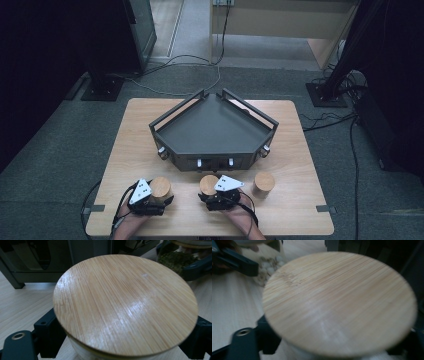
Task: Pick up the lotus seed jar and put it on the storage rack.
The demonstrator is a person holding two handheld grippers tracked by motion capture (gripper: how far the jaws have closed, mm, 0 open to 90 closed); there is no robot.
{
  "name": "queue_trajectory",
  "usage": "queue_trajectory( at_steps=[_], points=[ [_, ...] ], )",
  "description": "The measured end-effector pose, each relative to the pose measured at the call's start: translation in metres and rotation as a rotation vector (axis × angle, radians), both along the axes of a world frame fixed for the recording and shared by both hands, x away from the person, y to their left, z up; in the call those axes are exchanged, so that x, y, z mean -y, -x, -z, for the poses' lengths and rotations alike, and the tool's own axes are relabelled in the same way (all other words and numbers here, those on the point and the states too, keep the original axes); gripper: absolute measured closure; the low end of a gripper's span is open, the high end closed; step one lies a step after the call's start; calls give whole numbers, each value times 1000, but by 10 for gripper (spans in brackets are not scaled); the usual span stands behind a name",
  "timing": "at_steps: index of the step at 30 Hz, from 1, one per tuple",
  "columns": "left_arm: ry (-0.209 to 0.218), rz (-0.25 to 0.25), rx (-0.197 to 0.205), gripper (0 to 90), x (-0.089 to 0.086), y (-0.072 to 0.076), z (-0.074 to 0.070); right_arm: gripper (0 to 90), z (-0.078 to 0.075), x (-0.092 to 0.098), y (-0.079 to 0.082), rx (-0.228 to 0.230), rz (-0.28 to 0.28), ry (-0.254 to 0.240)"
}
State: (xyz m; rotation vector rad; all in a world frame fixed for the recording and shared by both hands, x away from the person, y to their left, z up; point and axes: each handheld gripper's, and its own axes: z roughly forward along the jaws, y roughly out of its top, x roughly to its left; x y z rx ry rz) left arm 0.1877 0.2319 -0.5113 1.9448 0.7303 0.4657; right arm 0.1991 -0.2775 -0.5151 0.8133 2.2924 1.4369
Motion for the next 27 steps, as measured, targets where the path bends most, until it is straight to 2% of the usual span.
queue_trajectory(
  at_steps=[2,4,7,16,20,27],
  points=[
    [-2,-8,0,114,1,1,0,125,3,7,9,21,9,-13],
    [-2,-21,-3,114,2,1,0,122,5,12,12,7,7,-27],
    [10,-26,-4,114,1,1,1,122,7,13,17,31,14,-29],
    [6,-25,-4,115,2,1,0,122,8,15,16,19,31,-48],
    [10,-28,-5,115,1,2,1,122,7,16,13,0,27,-51],
    [1,-32,-5,115,3,2,0,122,8,18,19,16,45,-55]
  ],
)
